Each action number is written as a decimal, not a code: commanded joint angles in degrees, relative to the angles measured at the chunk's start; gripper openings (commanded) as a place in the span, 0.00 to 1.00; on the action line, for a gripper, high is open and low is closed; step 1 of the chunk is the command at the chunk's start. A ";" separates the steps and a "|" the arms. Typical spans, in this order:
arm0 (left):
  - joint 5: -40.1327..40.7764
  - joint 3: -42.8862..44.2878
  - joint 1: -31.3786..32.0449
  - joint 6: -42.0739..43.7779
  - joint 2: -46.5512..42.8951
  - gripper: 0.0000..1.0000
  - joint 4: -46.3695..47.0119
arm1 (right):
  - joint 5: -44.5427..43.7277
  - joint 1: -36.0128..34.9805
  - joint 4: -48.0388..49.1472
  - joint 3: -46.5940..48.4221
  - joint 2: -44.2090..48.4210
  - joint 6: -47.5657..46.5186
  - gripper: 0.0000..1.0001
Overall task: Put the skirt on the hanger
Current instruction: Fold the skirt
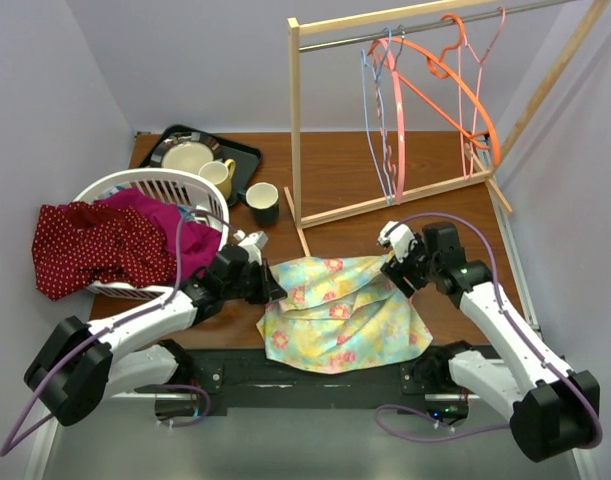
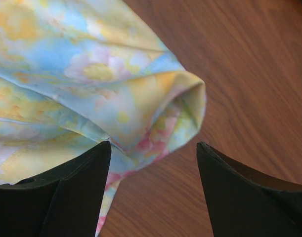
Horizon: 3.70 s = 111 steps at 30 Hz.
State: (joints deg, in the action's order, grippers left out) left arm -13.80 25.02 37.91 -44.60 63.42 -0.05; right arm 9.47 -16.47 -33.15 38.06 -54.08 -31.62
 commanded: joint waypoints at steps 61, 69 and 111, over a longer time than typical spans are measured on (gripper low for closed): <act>-6.67 22.78 -4.43 6.01 -21.66 0.00 -15.41 | 3.16 -1.47 -24.84 39.08 13.74 -4.56 0.00; -11.24 35.97 -4.42 5.84 -26.50 0.00 -17.43 | 19.24 6.26 -42.52 65.63 14.27 -11.53 0.00; -20.64 -6.63 -13.39 -6.46 0.48 0.00 12.97 | 6.35 9.53 -22.58 6.95 10.05 -27.52 0.00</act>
State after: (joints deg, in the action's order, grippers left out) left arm -31.73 23.40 24.86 -50.87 65.93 17.30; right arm 18.00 -7.11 -49.67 49.80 -45.15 -47.99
